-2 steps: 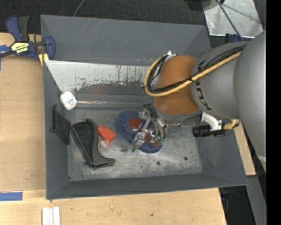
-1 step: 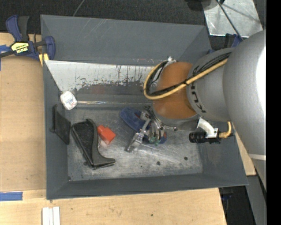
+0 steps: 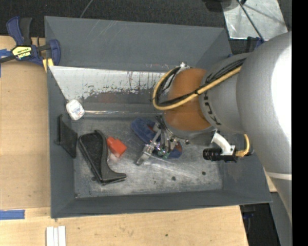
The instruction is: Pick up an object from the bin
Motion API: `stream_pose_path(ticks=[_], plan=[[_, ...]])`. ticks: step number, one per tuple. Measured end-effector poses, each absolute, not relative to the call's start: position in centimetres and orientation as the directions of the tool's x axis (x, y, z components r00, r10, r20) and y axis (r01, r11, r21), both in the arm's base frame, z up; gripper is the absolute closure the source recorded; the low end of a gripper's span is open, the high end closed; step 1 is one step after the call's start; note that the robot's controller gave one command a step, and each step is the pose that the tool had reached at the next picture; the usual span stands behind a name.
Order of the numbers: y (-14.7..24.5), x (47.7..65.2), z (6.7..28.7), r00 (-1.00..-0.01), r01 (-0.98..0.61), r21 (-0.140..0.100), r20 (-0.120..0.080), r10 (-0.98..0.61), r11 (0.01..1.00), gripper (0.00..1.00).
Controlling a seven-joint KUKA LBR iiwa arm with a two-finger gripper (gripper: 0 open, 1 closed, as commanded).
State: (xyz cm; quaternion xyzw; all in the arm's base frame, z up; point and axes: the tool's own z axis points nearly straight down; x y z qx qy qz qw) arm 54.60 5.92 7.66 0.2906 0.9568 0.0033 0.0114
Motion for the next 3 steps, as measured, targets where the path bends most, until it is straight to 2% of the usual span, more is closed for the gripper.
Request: stream_pose_path(ticks=[1,2,3], plan=[[5.8,54.8,7.9,-0.830,0.557,0.016,-0.028,0.558,0.830,1.00],[5.7,55.1,13.1,-0.831,0.556,0.004,-0.006,0.556,0.831,1.00],[5.6,55.3,19.0,-0.832,0.554,0.005,-0.006,0.554,0.832,1.00]])
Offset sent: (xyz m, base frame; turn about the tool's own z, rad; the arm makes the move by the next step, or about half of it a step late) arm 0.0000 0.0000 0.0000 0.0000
